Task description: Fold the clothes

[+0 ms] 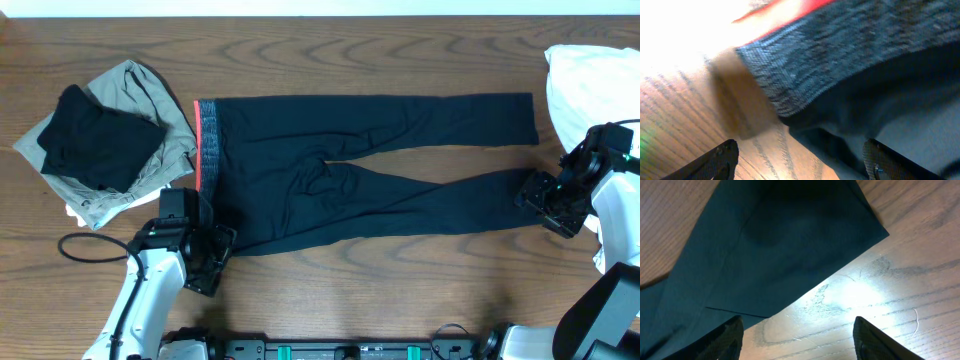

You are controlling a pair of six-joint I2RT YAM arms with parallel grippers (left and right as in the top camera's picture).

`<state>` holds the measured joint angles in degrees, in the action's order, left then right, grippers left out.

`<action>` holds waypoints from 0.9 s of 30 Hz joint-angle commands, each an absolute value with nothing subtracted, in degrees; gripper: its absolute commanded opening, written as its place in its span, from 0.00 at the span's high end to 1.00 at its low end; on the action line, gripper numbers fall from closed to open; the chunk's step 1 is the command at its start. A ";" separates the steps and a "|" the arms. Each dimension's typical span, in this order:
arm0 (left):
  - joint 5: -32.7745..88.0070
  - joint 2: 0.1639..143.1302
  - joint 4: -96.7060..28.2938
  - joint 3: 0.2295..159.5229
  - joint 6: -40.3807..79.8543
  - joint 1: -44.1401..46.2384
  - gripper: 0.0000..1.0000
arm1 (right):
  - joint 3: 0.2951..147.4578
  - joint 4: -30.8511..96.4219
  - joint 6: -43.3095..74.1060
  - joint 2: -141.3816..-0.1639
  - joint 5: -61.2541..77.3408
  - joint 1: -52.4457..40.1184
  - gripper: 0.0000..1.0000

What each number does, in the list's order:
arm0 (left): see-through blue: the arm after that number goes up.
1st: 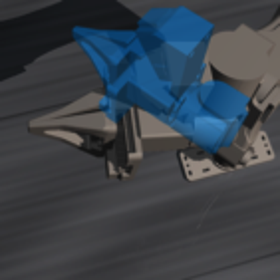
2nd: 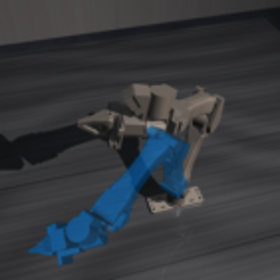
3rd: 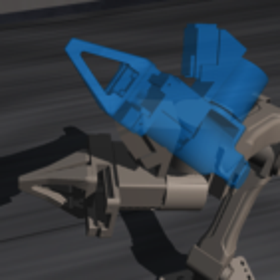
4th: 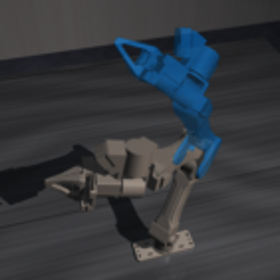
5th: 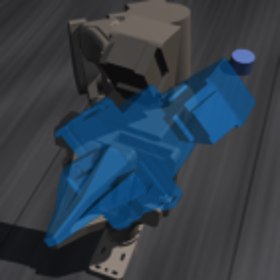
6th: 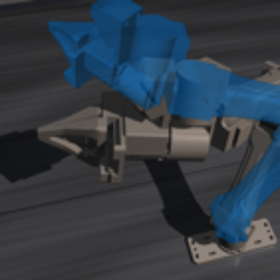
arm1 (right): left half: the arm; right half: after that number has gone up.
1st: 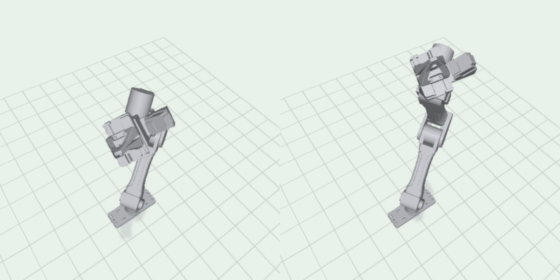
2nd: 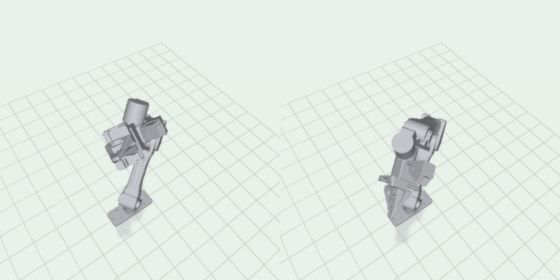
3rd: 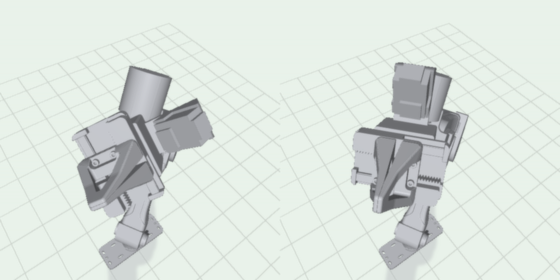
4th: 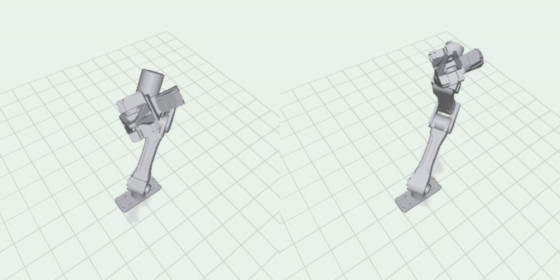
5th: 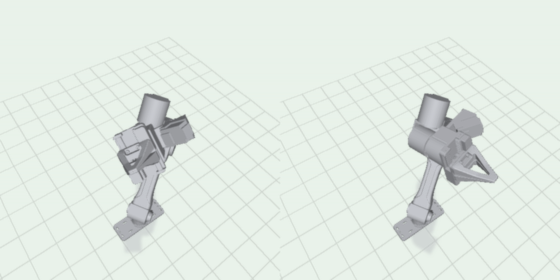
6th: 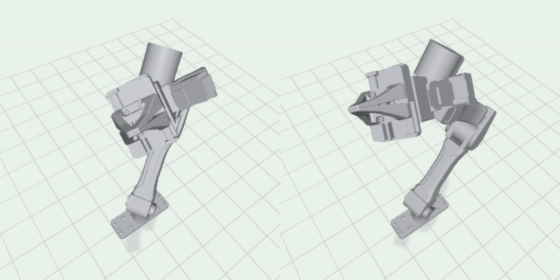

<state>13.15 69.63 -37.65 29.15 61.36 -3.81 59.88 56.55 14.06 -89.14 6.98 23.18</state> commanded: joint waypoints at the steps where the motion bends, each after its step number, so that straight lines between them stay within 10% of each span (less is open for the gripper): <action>1: 9.63 69.25 -37.52 28.40 65.49 -4.03 0.18 | 59.92 56.55 14.09 -89.34 7.60 23.62 0.32; 13: 6.79 69.52 -34.94 28.34 62.57 -13.04 0.20 | 59.92 57.19 13.63 -89.34 7.60 23.62 0.32; 27: 7.42 75.13 -31.77 28.34 59.70 -13.39 0.57 | 59.92 57.43 13.63 -89.36 7.57 23.62 0.32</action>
